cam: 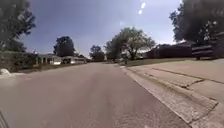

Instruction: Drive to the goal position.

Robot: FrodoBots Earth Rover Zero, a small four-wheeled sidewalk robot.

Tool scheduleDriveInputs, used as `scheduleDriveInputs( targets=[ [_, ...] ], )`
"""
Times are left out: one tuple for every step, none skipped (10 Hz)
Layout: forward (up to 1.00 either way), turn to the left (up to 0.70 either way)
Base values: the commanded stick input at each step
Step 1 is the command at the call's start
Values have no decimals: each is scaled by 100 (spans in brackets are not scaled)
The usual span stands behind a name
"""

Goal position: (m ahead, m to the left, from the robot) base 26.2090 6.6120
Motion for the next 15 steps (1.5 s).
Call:
scheduleDriveInputs(
  targets=[
    [70,0],
    [70,0],
    [70,0],
    [70,0],
    [70,0],
    [70,0],
    [70,0],
    [70,0],
    [70,0],
    [70,0],
    [70,0],
    [70,0],
    [70,0],
    [70,0],
    [70,0]
  ],
)
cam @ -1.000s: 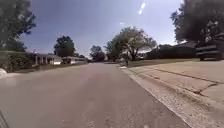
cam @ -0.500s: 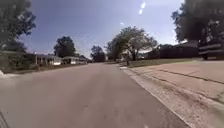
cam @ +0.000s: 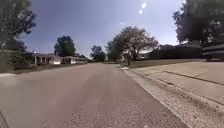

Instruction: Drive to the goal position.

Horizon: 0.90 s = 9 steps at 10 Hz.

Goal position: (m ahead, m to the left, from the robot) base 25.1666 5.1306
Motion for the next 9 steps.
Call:
scheduleDriveInputs(
  targets=[
    [70,0],
    [70,0],
    [70,0],
    [70,0],
    [70,0],
    [70,0],
    [70,0],
    [70,0],
    [70,0]
  ],
)
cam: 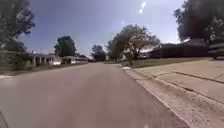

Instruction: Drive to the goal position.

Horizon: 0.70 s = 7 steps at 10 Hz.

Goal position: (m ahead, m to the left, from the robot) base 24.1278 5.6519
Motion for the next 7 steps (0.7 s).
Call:
scheduleDriveInputs(
  targets=[
    [70,0],
    [70,0],
    [70,0],
    [70,0],
    [70,0],
    [70,0],
    [70,0]
  ],
)
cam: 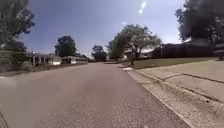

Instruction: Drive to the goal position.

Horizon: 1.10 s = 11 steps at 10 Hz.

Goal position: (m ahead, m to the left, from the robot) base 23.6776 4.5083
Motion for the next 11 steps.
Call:
scheduleDriveInputs(
  targets=[
    [70,0],
    [70,-13],
    [70,-19],
    [70,0],
    [70,0],
    [70,0],
    [70,0],
    [70,0],
    [70,0],
    [70,0],
    [70,0]
  ],
)
